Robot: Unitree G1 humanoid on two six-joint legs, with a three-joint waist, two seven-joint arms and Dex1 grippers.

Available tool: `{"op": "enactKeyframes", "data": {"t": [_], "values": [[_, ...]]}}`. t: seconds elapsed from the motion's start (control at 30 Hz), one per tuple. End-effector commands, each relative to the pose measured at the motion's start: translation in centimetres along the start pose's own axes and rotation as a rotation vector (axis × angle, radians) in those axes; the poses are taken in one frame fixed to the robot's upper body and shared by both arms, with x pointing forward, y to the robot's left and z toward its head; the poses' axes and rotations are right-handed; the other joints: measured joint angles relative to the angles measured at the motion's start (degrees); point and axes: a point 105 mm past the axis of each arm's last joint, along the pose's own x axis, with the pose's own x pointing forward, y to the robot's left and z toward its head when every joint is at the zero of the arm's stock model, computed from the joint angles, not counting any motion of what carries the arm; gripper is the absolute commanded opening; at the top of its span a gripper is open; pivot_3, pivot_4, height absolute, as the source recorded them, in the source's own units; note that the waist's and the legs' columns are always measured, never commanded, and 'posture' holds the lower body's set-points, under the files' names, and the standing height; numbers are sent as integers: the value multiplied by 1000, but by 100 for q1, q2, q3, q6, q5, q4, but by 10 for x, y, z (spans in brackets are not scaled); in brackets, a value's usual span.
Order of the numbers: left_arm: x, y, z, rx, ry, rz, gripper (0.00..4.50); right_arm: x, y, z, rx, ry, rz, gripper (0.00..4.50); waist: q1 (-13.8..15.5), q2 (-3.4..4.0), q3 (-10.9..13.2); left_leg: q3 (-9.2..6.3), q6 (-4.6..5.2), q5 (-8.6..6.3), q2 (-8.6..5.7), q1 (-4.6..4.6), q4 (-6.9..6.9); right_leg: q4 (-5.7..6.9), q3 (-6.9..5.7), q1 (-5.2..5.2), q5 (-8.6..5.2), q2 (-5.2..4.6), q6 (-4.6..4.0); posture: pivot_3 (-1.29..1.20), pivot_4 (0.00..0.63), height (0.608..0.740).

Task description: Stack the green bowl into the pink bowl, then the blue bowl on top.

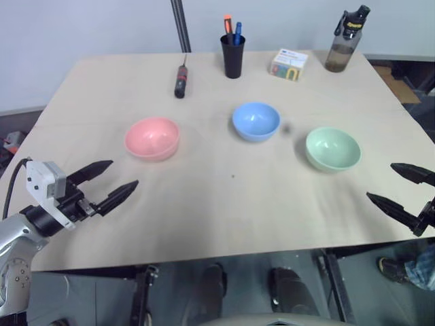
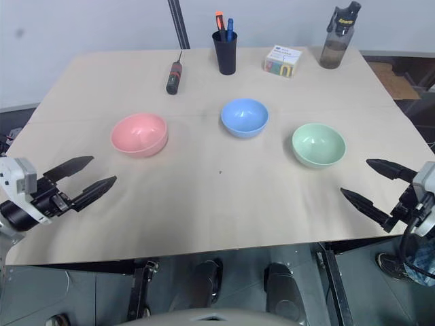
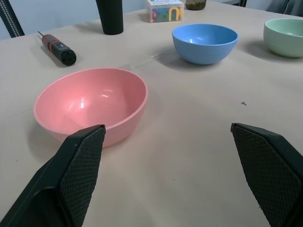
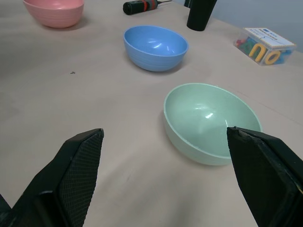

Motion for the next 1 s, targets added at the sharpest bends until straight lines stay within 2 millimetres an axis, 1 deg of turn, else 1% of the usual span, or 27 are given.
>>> {"op": "enactKeyframes", "data": {"t": [0.03, 0.1, 0.2, 0.3, 0.4, 0.43, 0.5, 0.57, 0.67, 0.73, 0.77, 0.83, 0.87, 0.93, 1.0], "values": [[1, 0, 9, 36, -9, -6, 4500, 5, -1, 10, -30, -21, 8, 4371, 0, 0, 0, 0, 0, 0, 0, 0, 0, 0, 0, 0, 0, 0, 0, 0, 150, 740], [10, -2, 12, 37, -22, -9, 4500, 15, 2, 13, -38, -35, 25, 4371, -4, -1, -1, 1, 0, 0, 1, 2, 1, 0, 0, 1, 0, 0, 0, 0, 150, 740], [20, -1, 13, 78, -5, 35, 4500, 23, 4, 16, -41, -52, 41, 4371, -3, -1, 0, 3, -3, -2, 7, 2, 8, 2, -1, 1, 0, 2, 0, 0, 150, 740], [29, 6, 13, 209, 72, 146, 4500, 36, 11, 20, -41, -81, 84, 4371, -5, -1, 0, 4, 2, -4, 0, -2, 6, 0, 0, 0, 1, 1, -1, 0, 150, 740], [41, 10, 14, 270, 176, 223, 4500, 54, 20, 24, -44, -117, 135, 4371, -3, -3, 1, 4, 2, -4, 0, 0, 6, 1, 0, 1, 2, 4, 1, 0, 150, 740], [45, 11, 16, 290, 208, 231, 4500, 61, 24, 26, -44, -128, 155, 4371, -5, -5, 2, 3, 2, -4, 0, 1, 8, 3, 0, 1, 2, 5, 1, 0, 150, 740], [63, 8, 15, 433, 365, 191, 4500, 87, 43, 28, -55, -164, 236, 4371, -13, -16, 5, -2, 2, -4, 5, 4, 18, 11, -2, 3, 2, 17, 2, 0, 150, 740], [77, 6, 17, 498, 465, 171, 4500, 110, 58, 27, -92, -176, 284, 4371, -17, -14, 6, -8, 1, -4, 12, 1, 26, 12, -2, 3, 2, 30, 1, 0, 150, 740], [91, 5, 18, 546, 546, 144, 4500, 128, 72, 24, -129, -179, 334, 4371, -19, -11, 10, -5, 1, -4, 6, -9, 25, 9, 3, -2, 3, 27, 2, 0, 150, 740], [100, 8, 14, 572, 610, 135, 4500, 139, 79, 24, -143, -190, 348, 4371, -26, -13, 11, -7, -5, -8, 5, -14, 22, 6, 3, -7, 8, 28, 10, 0, 150, 740], [105, 9, 13, 585, 631, 137, 4500, 143, 81, 23, -150, -195, 354, 4371, -24, -12, 11, -8, -7, -10, 5, -18, 22, 6, 2, -10, 17, 30, 24, 0, 150, 740], [115, 11, 9, 565, 676, 143, 4500, 148, 86, 24, -166, -206, 370, 4371, -20, -13, 12, -11, -7, -10, 6, -23, 19, 8, 0, -18, 23, 35, 16, 0, 150, 740], [121, 11, 7, 572, 690, 132, 4251, 149, 87, 24, -173, -208, 371, 4451, -26, -13, 12, -14, -7, -9, 7, -29, 19, 12, -1, -22, 23, 38, 17, 0, 150, 740], [131, 12, 7, 577, 702, 131, 3927, 150, 88, 25, -183, -212, 370, 4500, -31, -13, 12, -14, -7, -9, 9, -38, 21, 13, 0, -31, 23, 40, 19, 0, 150, 740], [136, 12, 7, 582, 712, 121, 3234, 148, 88, 26, -188, -212, 362, 4500, -34, -13, 12, -15, -7, -9, 9, -43, 26, 14, -1, -32, 19, 42, 26, 0, 150, 740]]}}
